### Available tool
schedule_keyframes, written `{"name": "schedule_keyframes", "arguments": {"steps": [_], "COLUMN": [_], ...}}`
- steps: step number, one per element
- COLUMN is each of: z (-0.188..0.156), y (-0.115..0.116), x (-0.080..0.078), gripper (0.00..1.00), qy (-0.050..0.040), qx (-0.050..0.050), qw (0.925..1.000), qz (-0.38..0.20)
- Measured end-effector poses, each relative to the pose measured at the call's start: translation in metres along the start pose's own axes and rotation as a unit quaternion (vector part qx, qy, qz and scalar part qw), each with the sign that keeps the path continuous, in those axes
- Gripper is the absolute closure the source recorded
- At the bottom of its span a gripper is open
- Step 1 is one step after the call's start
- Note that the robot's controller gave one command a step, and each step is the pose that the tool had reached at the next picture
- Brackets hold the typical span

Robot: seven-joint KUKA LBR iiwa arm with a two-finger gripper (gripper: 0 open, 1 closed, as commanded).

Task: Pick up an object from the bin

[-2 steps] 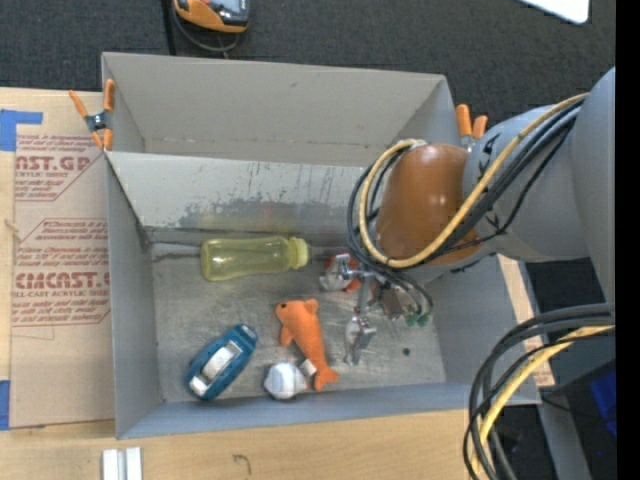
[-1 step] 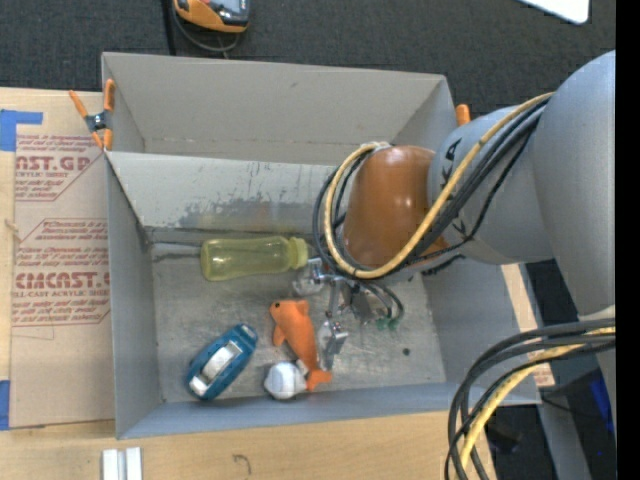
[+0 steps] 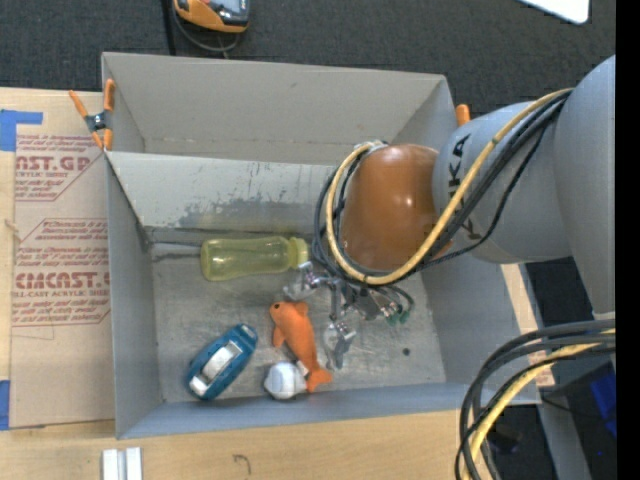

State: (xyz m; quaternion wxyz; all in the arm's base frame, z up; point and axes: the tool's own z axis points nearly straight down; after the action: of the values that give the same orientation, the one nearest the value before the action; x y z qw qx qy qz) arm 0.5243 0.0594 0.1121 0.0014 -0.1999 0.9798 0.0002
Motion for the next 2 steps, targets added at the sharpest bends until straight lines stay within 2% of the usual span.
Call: {"name": "schedule_keyframes", "arguments": {"steps": [1,2], "z": [0.018,0.034], "y": [0.012,0.026], "x": [0.007,0.011], "gripper": [0.00,1.00], "qy": [-0.0033,-0.0129], "qx": [0.000,0.002], "qw": [0.9994,0.9897], "qz": [-0.035,0.143]}}
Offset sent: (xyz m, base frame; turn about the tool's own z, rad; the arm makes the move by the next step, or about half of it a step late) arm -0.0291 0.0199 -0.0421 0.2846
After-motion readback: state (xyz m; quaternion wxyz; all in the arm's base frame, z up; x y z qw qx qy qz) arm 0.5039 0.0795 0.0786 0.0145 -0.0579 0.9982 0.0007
